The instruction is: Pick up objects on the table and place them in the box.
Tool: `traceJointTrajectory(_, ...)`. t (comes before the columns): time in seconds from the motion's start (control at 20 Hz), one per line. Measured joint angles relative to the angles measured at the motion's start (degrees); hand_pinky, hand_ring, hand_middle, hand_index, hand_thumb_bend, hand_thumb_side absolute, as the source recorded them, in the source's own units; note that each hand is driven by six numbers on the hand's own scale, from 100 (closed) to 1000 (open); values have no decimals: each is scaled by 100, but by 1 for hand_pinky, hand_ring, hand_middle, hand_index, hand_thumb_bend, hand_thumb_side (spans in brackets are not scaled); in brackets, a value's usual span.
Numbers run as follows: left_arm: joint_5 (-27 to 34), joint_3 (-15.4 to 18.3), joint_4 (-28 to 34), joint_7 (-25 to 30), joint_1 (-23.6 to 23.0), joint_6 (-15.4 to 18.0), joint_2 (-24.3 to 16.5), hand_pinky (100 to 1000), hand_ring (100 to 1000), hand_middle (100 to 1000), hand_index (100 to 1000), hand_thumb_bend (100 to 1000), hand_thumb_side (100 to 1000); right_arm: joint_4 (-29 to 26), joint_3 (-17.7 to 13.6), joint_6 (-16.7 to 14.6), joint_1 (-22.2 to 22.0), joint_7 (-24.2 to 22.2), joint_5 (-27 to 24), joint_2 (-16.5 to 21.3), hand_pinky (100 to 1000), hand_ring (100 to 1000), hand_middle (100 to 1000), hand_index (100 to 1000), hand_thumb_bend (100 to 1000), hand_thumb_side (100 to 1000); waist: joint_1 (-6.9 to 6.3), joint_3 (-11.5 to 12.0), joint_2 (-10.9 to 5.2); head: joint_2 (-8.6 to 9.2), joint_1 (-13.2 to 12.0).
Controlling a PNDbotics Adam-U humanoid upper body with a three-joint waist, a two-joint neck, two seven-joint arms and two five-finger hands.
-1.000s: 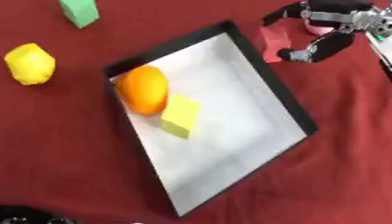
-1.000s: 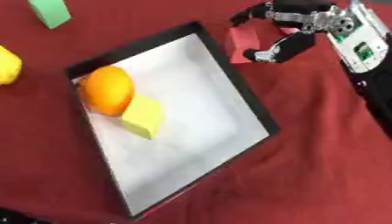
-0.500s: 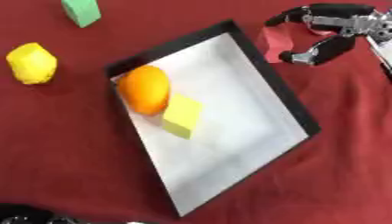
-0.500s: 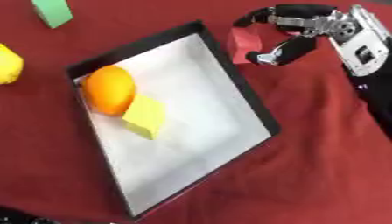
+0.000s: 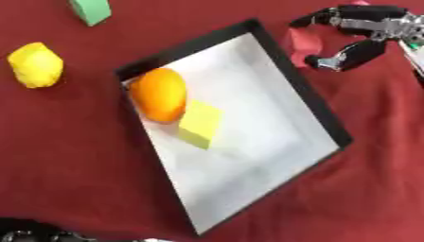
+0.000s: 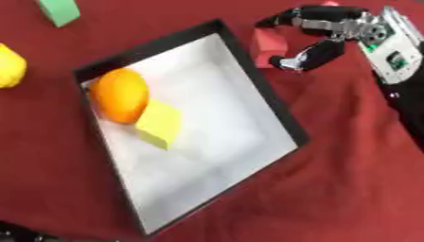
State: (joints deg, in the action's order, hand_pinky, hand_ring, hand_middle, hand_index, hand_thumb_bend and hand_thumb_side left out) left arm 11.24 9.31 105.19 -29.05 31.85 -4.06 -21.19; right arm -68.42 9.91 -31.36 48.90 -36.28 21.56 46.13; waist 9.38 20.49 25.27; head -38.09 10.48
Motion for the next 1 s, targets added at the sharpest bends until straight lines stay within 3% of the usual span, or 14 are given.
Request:
traceJointTrajectory(0.3, 0, -4, 0, 14, 35, -9, 0, 648, 847, 682, 741, 306, 638, 25, -31, -46, -31, 46, 60, 1, 977, 902, 726, 1000, 273, 535, 22, 33, 55, 17, 0)
traceJointTrajectory(0.55, 1, -31, 0, 26, 41, -11, 0, 648, 848, 682, 740, 299, 636, 37, -45, -98, -52, 98, 84, 1, 917, 825, 619, 1000, 311, 384, 25, 39, 59, 21, 0)
traceJointTrajectory(0.85, 1, -36, 0, 47, 42, -23, 1, 647, 849, 682, 740, 299, 637, 36, -63, -118, -54, 118, 27, 3, 889, 786, 576, 996, 261, 322, 25, 38, 59, 42, -8)
traceJointTrajectory(1.0, 1, -36, 0, 49, 42, -24, 1, 647, 849, 682, 740, 299, 637, 33, -63, -94, -55, 94, -23, 17, 883, 777, 578, 960, 186, 271, 26, 33, 58, 46, -11)
